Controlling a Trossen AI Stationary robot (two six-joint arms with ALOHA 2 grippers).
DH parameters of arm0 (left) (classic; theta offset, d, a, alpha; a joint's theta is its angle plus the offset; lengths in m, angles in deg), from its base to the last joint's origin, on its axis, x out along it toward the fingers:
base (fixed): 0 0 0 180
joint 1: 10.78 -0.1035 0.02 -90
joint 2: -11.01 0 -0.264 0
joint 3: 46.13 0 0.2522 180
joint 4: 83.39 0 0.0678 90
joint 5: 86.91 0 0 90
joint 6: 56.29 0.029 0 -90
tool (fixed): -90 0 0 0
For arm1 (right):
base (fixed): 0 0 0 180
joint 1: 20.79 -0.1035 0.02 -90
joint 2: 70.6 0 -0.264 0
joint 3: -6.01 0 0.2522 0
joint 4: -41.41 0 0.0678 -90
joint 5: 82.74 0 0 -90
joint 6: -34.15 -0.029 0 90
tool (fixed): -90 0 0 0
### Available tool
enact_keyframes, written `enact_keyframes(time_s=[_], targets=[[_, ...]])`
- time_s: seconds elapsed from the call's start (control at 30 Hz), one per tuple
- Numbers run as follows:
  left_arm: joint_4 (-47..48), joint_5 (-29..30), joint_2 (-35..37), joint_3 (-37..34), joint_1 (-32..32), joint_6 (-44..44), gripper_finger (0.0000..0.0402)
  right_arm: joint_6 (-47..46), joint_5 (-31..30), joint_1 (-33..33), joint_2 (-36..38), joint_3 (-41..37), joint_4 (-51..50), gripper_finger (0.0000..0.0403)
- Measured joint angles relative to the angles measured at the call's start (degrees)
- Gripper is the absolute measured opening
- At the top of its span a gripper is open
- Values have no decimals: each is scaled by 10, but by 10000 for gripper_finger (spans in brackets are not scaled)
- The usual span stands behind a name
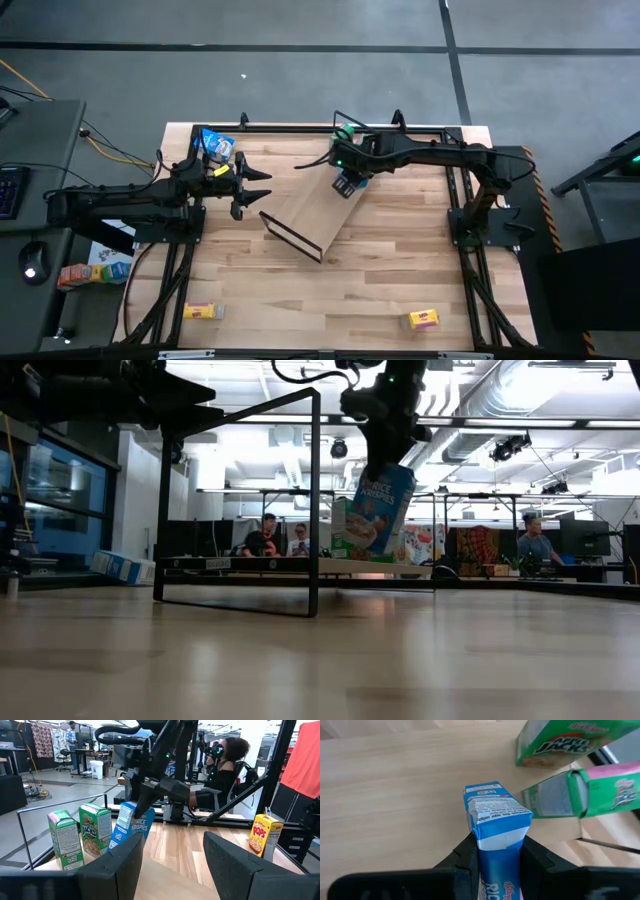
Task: Stack cereal on shelf
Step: Put the bottom blue cereal box on the shelf
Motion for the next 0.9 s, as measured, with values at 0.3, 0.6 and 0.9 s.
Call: enact_keyframes(time_s=[0.3,0.6,0.9], targets=[[0,0,0,0,0,0,198,-13,1,4,0,-1,-1,74],[0,0,0,0,0,0,198,-15,11,14,0,-1,-1,74],[0,0,0,0,0,0,198,-26,19,18,0,-1,-1,74]])
